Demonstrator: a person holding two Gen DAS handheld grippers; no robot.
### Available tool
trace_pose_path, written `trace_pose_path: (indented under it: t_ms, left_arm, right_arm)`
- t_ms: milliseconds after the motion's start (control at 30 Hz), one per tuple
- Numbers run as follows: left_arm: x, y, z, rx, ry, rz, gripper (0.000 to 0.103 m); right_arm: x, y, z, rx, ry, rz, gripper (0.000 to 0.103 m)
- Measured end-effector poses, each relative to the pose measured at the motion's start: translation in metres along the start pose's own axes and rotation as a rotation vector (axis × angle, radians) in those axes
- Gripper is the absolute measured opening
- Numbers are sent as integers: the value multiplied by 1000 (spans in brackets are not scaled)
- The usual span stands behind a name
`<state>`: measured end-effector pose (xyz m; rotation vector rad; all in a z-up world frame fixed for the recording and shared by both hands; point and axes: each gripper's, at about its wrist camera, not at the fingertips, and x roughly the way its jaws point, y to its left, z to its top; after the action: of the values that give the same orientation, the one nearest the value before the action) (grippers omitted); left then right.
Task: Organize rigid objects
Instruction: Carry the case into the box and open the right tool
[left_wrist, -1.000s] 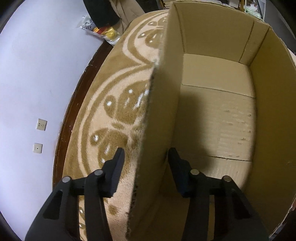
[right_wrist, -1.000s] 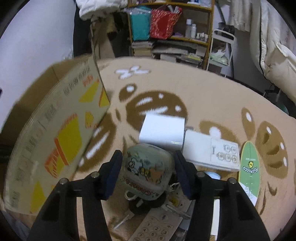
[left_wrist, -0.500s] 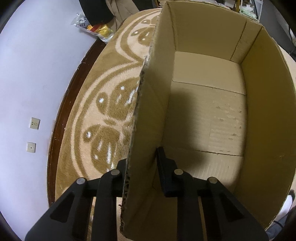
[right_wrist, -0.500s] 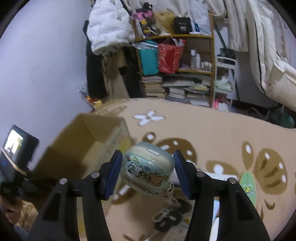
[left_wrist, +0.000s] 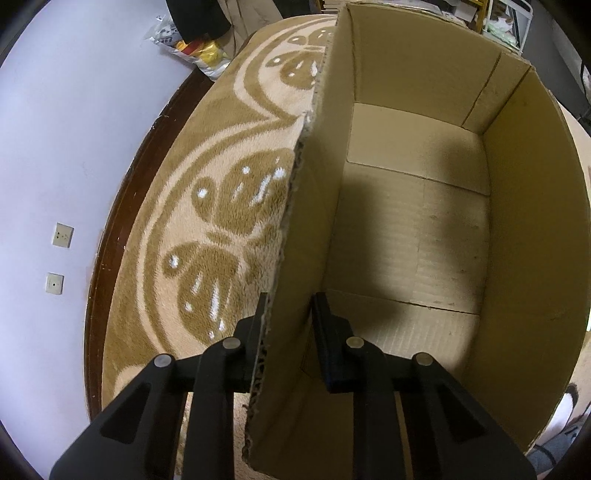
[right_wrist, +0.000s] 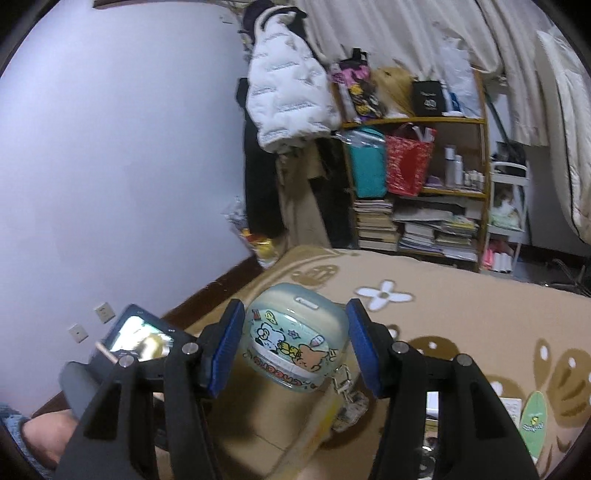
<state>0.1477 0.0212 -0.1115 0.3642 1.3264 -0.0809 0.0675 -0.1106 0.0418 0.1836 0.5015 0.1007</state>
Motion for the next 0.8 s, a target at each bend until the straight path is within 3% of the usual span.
trace_pose_path:
  t_ms: [467, 667, 800]
  left_arm:
    - [-2, 3, 0, -5, 8, -2, 21]
    - [-6, 5, -1, -4, -13, -7, 19]
    - [-9, 1, -3, 16, -23, 4, 18]
  right_arm:
    - [57, 1, -46, 39, 208, 32, 60]
    - [52, -6, -47, 62, 199, 40, 61]
    - [45, -3, -40, 25, 190, 2, 78]
